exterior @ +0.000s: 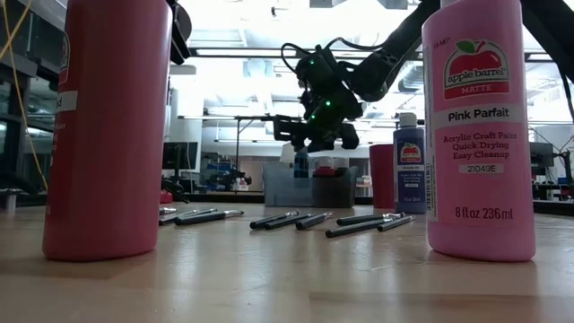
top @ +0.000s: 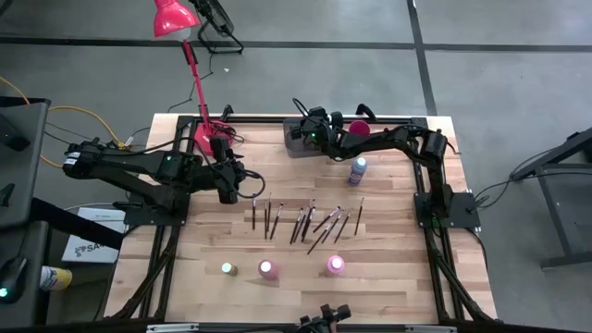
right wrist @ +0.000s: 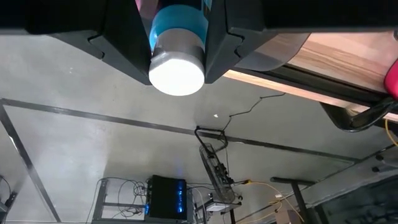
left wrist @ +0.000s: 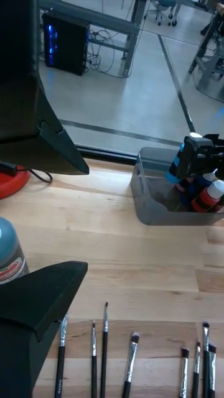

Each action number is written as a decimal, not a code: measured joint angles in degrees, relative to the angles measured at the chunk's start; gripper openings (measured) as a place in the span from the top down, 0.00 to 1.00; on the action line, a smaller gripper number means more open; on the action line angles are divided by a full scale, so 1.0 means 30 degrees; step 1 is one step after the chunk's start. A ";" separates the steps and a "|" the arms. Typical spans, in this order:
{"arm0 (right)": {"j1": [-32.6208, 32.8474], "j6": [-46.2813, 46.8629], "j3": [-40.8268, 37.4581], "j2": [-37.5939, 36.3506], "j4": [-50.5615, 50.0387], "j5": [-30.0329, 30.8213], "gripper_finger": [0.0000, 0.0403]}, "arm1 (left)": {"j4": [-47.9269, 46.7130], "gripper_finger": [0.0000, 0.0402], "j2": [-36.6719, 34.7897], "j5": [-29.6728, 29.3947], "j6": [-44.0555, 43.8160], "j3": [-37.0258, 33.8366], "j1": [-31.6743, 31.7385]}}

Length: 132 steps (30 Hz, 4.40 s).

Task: Pick & Place Paint Supplies
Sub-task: Put the small light blue paint bottle into the black bin

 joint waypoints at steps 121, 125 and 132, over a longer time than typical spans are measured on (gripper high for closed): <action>-0.1406 -2.3754 1.4651 0.4196 -2.4297 -1.4794 0.48 | 0.0989 0.42 0.0007 -0.0439 -0.5736 -0.0015 0.0553; -0.1413 -2.4325 1.4479 0.4421 -2.3815 -1.4288 0.48 | 0.0931 0.42 0.0007 -0.0340 -0.5729 -0.0015 0.0553; -0.1413 -2.5777 1.4309 0.4421 -2.1720 -1.3490 0.48 | 0.0858 0.42 0.0007 -0.0291 -0.5583 -0.0015 0.0545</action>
